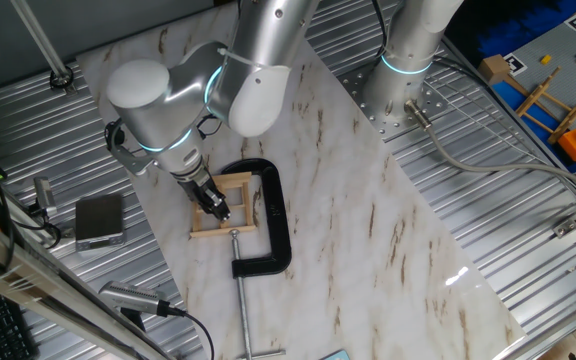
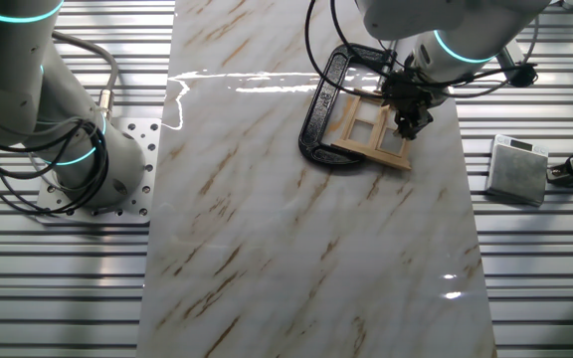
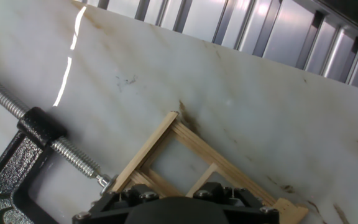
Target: Open a sliding window
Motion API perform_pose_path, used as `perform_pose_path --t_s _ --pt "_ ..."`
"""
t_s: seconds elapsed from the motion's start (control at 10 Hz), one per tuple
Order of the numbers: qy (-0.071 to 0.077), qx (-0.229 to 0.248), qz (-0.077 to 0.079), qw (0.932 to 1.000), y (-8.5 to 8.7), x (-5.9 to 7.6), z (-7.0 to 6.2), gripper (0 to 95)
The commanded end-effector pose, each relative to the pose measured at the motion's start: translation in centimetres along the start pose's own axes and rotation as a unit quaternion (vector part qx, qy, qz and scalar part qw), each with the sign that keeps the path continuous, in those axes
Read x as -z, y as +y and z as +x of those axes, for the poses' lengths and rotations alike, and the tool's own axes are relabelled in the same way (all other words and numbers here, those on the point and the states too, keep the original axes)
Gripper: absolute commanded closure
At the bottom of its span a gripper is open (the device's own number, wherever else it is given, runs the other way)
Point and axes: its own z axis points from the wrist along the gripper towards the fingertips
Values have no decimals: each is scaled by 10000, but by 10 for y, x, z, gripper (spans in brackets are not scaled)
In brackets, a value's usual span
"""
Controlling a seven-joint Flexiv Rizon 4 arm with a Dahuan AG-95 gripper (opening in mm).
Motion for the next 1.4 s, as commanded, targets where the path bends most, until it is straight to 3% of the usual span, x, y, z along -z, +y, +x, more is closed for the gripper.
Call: perform_pose_path --t_s 0.1,0.7,1.4 --pt "4 4 -2 10000 0 0 0 380" --pt "-2 -14 4 10000 4 -6 3 380" --pt "-19 -8 -40 10000 10 -4 -4 380"
